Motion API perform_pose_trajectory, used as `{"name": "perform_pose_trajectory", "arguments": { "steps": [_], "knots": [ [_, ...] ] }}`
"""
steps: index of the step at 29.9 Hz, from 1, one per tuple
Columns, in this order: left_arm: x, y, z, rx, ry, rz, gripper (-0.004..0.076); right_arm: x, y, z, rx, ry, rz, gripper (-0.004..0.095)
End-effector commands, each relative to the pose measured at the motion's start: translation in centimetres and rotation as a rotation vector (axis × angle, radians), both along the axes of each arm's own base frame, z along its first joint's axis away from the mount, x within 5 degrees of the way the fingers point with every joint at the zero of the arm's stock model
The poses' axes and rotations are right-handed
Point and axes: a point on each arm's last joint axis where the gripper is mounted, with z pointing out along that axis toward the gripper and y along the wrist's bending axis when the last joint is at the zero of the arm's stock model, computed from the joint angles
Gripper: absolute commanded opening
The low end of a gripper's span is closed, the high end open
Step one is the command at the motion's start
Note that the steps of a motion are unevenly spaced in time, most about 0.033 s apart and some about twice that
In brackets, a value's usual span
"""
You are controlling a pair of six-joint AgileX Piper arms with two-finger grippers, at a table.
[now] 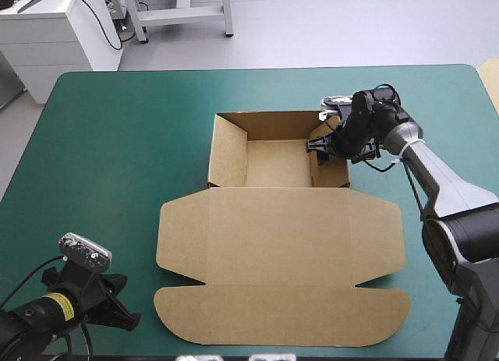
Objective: Fold the box
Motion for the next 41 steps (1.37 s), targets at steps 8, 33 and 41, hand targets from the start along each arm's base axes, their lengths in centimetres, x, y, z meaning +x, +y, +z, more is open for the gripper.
{"name": "perform_pose_trajectory", "arguments": {
  "steps": [8,33,41],
  "knots": [
    [-0.6,-0.1,0.8,-0.109,-0.106,-0.008,-0.0008,-0.9,-0.2,2.5,-0.015,-0.044,0.071,-0.0003],
    [-0.5,0.1,0.8,-0.093,-0.115,-0.008,-0.0008,-3.0,-19.2,18.2,-0.575,-0.406,-0.351,-0.0021],
    [-0.5,0.1,0.8,-0.087,-0.116,-0.014,-0.0008,-3.0,-30.3,13.7,-0.560,-0.260,-0.599,-0.0021]
  ]
}}
